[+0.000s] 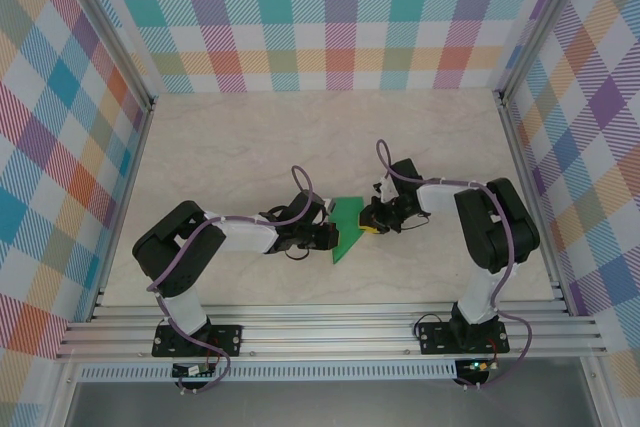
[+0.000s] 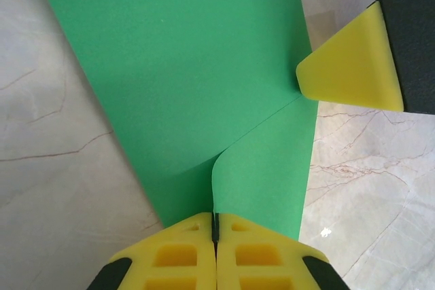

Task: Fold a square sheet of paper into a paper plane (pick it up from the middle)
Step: Third fold the triangle at the center of the table.

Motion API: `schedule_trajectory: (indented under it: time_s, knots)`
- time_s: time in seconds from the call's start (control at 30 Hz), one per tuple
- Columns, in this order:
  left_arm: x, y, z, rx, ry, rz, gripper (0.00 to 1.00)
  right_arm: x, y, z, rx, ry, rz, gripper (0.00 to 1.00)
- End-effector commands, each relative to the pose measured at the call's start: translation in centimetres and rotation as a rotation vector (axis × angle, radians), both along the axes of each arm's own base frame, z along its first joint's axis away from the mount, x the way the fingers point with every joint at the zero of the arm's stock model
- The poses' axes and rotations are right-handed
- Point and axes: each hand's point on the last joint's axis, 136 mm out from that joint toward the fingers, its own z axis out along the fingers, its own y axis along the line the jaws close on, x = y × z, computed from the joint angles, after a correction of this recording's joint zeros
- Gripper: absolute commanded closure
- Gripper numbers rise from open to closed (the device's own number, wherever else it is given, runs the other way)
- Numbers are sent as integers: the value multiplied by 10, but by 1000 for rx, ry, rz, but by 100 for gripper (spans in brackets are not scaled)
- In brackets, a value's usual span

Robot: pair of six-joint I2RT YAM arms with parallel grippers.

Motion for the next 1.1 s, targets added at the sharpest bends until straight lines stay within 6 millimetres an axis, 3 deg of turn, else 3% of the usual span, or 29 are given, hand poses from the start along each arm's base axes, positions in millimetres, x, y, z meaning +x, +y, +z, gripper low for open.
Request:
schedule_trajectory:
  time_s: [0.0,0.17,0.33,0.67,0.9,1.07]
  knots:
    - [-9,14,-12,62,28,10,94,-1,-7,-3,-45,-23,8,85]
    - [-9,15,-13,60,28,16,94,-11,-1,29,39,-63,5,84]
    - [-9,14,-14,56,28,15,94,-30,13,36,103,-46,4,85]
    - [-9,13,-15,56,30,11,94,-45,42,20,100,-11,36,86]
    - [-10,16,-16,63,30,12,94,-50,39,-8,60,35,30,87]
    - [-10,18,-18,75,31,20,94,-50,32,1,23,4,29,86]
